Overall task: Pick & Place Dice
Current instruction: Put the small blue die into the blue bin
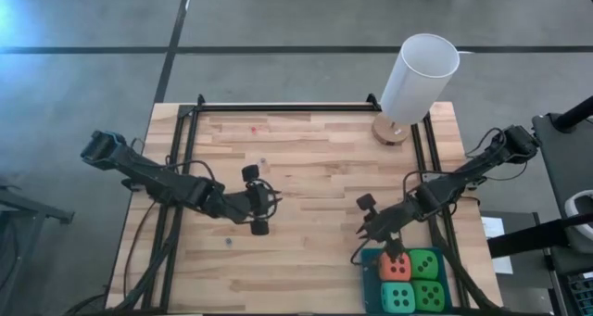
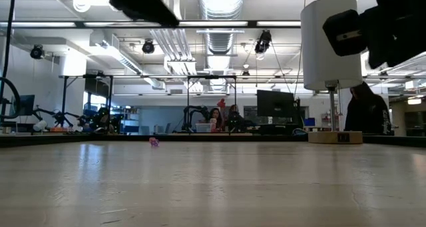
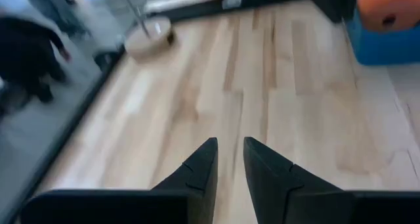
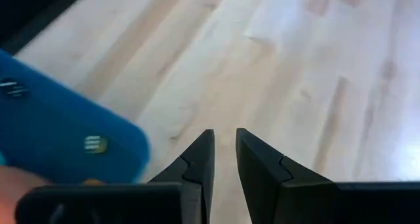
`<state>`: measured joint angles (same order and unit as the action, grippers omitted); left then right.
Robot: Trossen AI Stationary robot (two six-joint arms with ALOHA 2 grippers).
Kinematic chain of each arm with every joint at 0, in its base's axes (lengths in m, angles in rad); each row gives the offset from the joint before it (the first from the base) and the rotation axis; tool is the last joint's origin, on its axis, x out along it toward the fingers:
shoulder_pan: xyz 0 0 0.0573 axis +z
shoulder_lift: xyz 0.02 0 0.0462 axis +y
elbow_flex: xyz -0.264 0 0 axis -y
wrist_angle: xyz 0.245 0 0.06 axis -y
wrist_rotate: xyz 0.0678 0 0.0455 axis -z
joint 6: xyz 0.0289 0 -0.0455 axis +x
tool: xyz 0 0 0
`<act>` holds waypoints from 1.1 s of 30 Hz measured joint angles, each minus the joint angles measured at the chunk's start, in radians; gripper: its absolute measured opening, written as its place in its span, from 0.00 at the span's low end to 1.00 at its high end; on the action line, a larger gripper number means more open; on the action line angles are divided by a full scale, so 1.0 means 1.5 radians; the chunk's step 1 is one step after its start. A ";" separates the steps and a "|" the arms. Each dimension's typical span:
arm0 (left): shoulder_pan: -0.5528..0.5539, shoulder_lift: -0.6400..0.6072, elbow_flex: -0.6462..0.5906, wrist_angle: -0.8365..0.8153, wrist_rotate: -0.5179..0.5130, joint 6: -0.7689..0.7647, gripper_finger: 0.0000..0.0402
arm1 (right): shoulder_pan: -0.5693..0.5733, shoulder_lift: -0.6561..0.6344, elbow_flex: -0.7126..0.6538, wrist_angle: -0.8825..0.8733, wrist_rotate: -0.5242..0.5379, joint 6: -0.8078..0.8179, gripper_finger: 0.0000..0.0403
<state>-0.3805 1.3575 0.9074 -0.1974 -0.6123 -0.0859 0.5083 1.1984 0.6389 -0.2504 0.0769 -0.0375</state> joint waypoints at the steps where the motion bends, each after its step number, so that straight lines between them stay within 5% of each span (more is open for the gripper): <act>1: 0.000 0.000 -0.009 -0.004 0.002 -0.017 0.19 | 0.000 0.000 0.001 0.000 0.015 0.000 0.14; 9: 0.000 0.000 -0.066 -0.048 0.062 -0.151 0.19 | 0.000 0.000 0.005 0.051 0.108 0.000 0.14; 26: -0.116 0.000 -0.078 -0.272 0.440 -0.631 0.19 | 0.000 0.000 0.005 0.051 0.107 0.002 0.13; 33: -0.193 0.000 -0.104 -0.274 0.458 -0.795 0.19 | 0.000 0.000 0.005 0.051 0.107 0.002 0.13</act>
<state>-0.6693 1.3575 0.7520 -0.6076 0.0742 -1.2790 0.5080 1.1980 0.6456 -0.1738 0.2375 -0.0341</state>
